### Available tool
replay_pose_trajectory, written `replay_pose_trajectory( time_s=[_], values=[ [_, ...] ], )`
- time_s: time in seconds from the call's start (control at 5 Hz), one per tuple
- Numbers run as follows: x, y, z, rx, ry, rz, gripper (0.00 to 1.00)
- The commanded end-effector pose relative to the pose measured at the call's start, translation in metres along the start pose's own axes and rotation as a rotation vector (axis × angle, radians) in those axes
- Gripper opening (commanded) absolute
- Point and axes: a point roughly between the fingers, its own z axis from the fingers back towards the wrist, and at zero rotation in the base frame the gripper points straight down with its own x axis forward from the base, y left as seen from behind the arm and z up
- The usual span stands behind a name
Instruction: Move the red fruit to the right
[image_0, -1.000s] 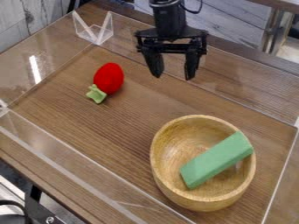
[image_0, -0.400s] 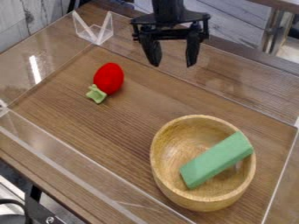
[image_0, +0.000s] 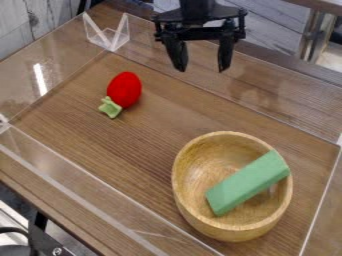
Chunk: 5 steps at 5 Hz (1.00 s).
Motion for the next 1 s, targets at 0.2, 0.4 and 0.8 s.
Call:
replay_pose_trajectory(
  time_s=[0.2, 0.4, 0.8],
  values=[
    [0.014, -0.01, 0.012, 0.002, -0.059, -0.007, 1.0],
    [0.02, -0.015, 0.008, 0.015, -0.064, 0.027, 1.0],
    [0.02, -0.037, 0.009, 0.011, -0.045, -0.085, 1.0]
  ],
)
